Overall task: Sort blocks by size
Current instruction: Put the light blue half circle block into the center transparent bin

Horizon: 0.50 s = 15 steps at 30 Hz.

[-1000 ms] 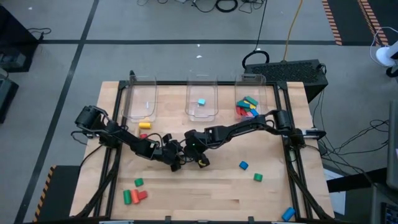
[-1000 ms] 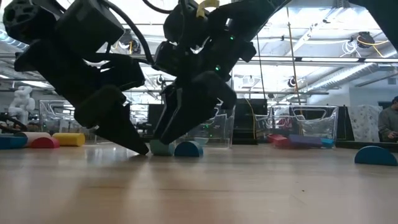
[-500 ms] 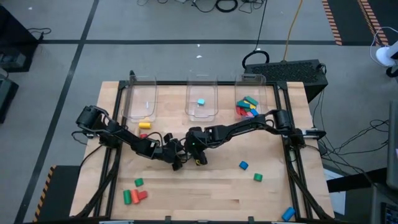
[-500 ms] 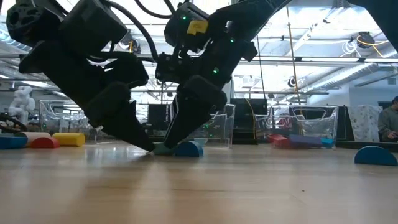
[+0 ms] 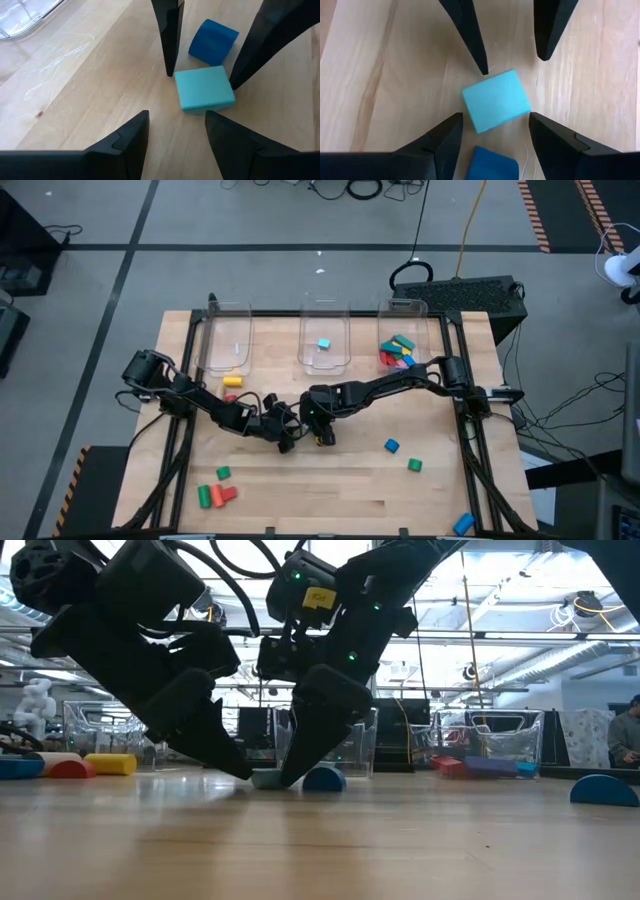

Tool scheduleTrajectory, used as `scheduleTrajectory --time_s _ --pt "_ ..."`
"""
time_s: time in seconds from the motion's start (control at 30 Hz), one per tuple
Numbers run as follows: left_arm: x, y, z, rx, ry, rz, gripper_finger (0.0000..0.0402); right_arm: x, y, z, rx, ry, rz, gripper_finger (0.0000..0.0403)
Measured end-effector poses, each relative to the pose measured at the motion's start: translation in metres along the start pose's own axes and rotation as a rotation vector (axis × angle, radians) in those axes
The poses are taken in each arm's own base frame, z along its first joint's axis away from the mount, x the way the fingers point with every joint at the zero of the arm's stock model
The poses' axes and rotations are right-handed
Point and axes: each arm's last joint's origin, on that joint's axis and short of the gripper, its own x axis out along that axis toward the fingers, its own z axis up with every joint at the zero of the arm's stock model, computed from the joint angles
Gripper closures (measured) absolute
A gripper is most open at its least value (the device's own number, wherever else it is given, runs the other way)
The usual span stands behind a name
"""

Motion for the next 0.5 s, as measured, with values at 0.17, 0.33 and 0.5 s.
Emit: scheduleTrajectory --time_s 0.17,0.33,0.5 --pt "0.0 0.0 0.0001 0.004 0.0 0.0 0.0206 0.0 0.0 0.0011 -0.014 -0.012 0.0 0.019" --pt "-0.0002 -0.0002 0.0004 0.006 -0.005 0.003 0.0206 -0.0002 0.0 0.0066 -0.063 -0.069 0.009 0.019" --pt "-0.0002 0.0003 0.0006 0.022 -0.011 0.015 0.0206 -0.0003 0.0002 0.0071 -0.152 -0.076 0.019 0.019"
